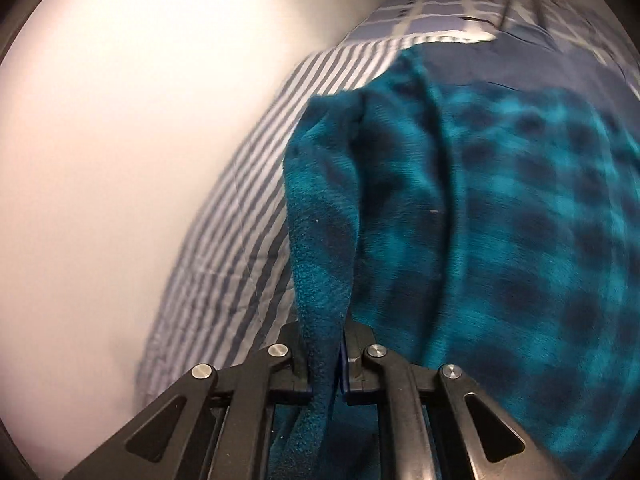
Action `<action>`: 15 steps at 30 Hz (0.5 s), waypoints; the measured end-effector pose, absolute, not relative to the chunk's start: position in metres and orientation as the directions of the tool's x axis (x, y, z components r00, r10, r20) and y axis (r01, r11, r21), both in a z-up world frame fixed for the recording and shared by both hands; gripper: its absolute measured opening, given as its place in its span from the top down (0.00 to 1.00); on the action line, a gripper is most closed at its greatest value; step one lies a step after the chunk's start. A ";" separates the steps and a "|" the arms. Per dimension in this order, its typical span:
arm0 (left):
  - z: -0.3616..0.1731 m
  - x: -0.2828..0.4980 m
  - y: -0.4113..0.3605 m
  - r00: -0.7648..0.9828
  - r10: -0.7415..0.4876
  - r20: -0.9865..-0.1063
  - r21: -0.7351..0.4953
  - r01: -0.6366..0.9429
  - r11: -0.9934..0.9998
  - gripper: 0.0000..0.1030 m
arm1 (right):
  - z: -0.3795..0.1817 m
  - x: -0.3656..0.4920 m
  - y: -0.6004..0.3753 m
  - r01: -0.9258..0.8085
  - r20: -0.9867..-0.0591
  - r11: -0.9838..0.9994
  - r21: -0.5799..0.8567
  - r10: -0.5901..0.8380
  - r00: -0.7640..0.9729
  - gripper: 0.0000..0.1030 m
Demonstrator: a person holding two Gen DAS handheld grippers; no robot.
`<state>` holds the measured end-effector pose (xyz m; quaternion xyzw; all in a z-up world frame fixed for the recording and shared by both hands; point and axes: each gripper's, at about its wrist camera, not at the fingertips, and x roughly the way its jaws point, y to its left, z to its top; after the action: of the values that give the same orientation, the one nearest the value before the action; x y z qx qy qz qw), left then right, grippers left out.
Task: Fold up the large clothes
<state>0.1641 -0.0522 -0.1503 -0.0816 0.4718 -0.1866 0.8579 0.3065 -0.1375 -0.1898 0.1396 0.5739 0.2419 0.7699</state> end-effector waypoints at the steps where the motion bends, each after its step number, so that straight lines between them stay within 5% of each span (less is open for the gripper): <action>1: -0.151 0.165 -0.056 0.484 -0.398 -0.779 -0.310 0.255 0.916 0.97 | -0.190 0.306 -0.149 -0.201 -0.801 0.834 0.513 0.550 0.237 0.94; 7: -0.154 0.170 -0.118 0.455 -0.402 -0.794 -0.266 0.334 0.904 0.97 | -0.200 0.295 -0.228 -0.099 -0.721 0.777 0.621 0.616 0.317 0.94; 15: -0.171 0.178 -0.169 0.390 -0.399 -0.830 -0.248 0.382 0.890 0.97 | -0.247 0.290 -0.290 0.061 -0.754 0.777 0.627 0.586 0.297 0.94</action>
<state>0.1776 -0.1692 -0.1708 -0.0084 0.5002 -0.2342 0.8336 0.2903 -0.2903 -0.2471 0.2853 0.5668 0.1741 0.7530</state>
